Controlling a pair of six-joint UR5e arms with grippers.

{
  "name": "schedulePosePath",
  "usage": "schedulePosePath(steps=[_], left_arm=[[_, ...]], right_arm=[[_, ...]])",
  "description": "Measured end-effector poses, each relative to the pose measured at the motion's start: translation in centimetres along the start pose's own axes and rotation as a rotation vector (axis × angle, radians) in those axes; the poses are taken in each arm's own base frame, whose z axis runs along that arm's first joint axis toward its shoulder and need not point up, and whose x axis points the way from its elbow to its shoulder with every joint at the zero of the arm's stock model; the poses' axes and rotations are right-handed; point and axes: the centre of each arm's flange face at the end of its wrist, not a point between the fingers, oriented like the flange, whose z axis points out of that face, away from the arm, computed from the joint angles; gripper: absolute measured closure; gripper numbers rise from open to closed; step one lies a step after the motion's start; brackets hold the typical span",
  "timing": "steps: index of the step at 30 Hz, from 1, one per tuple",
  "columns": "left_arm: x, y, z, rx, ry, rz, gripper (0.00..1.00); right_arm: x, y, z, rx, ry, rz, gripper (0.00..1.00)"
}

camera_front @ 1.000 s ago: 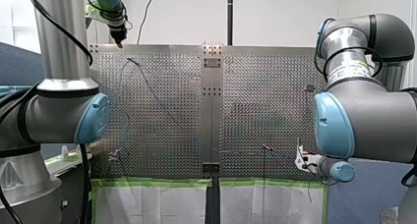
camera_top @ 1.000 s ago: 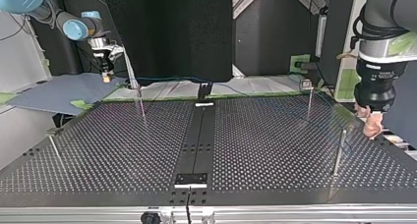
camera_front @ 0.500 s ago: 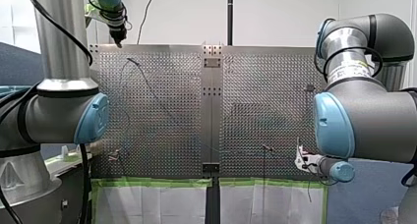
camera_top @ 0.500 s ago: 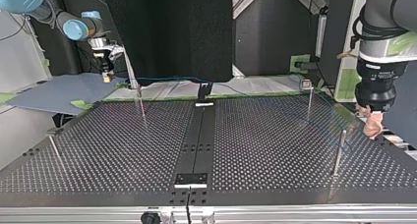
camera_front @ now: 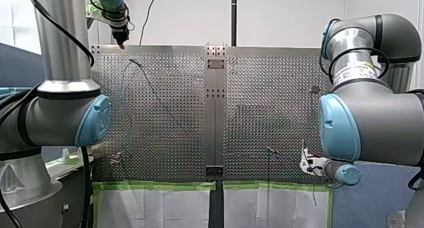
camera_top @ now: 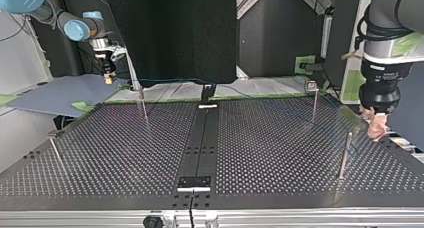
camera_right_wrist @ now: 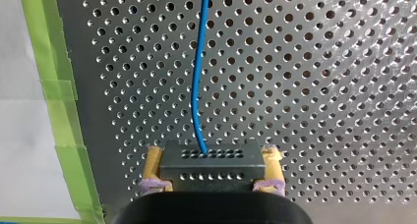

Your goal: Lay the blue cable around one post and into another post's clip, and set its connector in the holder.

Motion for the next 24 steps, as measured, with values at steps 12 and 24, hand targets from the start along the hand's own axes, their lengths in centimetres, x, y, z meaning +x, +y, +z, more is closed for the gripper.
schedulePosePath(steps=[12,24], left_arm=[[2.1,-3.9,-1.2,0.158,-0.082,-0.066,0.00],[7.6,-11.0,0.6,0.355,-0.024,-0.146,0.00]], right_arm=[[0.0,0.0,0.0,0.000,0.001,-0.001,1.00],[0.0,0.0,0.0,0.000,-0.004,-0.004,1.00]])
